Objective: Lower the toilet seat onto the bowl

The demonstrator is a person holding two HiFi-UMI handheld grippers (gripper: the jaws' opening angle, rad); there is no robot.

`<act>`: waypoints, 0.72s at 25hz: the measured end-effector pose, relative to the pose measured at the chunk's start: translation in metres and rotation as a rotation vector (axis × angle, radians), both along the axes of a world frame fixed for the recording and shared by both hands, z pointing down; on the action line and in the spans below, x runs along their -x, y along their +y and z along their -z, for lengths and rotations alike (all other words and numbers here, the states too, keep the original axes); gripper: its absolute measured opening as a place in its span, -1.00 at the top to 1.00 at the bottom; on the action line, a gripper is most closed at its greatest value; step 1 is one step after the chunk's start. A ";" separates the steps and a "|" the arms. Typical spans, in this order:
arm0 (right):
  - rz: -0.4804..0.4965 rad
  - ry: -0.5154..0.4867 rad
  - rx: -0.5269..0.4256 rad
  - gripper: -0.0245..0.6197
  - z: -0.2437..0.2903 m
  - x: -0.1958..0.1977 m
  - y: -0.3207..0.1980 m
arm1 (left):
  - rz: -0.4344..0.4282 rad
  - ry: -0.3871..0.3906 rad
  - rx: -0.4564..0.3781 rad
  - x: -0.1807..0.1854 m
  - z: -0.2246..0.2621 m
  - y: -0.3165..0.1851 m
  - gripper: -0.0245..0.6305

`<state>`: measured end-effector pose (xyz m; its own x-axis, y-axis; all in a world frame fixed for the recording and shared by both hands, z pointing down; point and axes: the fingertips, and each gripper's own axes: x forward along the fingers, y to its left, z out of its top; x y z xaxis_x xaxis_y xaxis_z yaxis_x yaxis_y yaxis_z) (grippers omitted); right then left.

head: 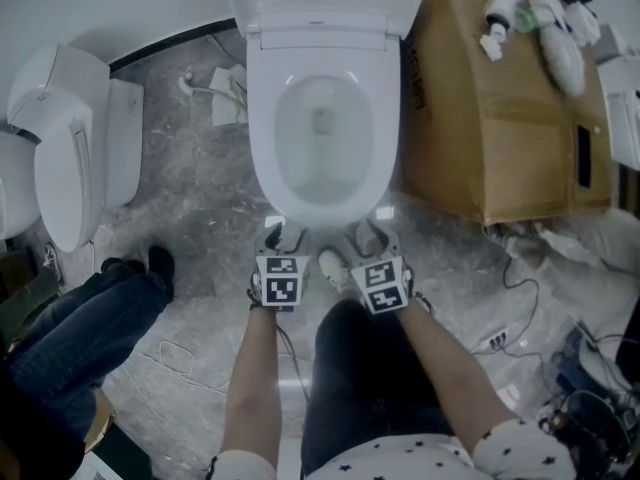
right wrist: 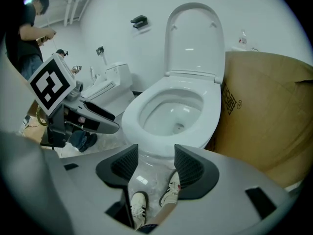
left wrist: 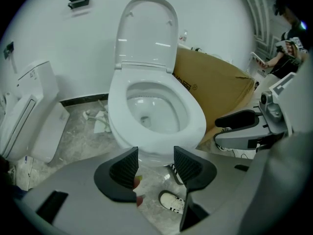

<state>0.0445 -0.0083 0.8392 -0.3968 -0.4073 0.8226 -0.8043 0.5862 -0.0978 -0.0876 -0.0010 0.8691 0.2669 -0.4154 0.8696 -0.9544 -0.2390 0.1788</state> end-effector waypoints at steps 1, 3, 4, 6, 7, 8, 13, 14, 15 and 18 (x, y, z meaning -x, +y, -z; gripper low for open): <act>-0.001 -0.008 -0.003 0.17 0.004 0.001 0.001 | 0.002 0.004 -0.009 -0.001 0.004 -0.001 0.22; -0.006 -0.024 -0.013 0.19 0.013 0.004 0.001 | 0.001 0.006 -0.032 -0.002 0.013 -0.002 0.22; -0.008 -0.031 -0.021 0.22 0.019 0.005 0.001 | 0.003 0.007 -0.046 -0.003 0.019 -0.004 0.24; -0.015 -0.042 -0.044 0.31 0.032 0.006 -0.001 | 0.018 0.010 -0.075 -0.005 0.031 -0.008 0.33; -0.018 -0.046 -0.057 0.36 0.039 0.006 -0.002 | 0.029 0.011 -0.088 -0.006 0.037 -0.009 0.40; -0.023 -0.050 -0.070 0.42 0.047 0.007 -0.003 | 0.039 0.010 -0.100 -0.006 0.044 -0.011 0.45; -0.044 -0.071 -0.133 0.72 0.089 0.008 -0.009 | 0.080 0.019 -0.148 -0.009 0.084 -0.012 0.62; -0.048 -0.073 -0.147 0.76 0.098 0.008 -0.011 | 0.090 0.020 -0.160 -0.009 0.092 -0.013 0.65; -0.051 -0.074 -0.160 0.80 0.106 0.008 -0.013 | 0.100 0.021 -0.170 -0.008 0.100 -0.013 0.68; -0.057 -0.083 -0.190 0.86 0.131 0.007 -0.016 | 0.135 0.022 -0.193 -0.006 0.125 -0.013 0.77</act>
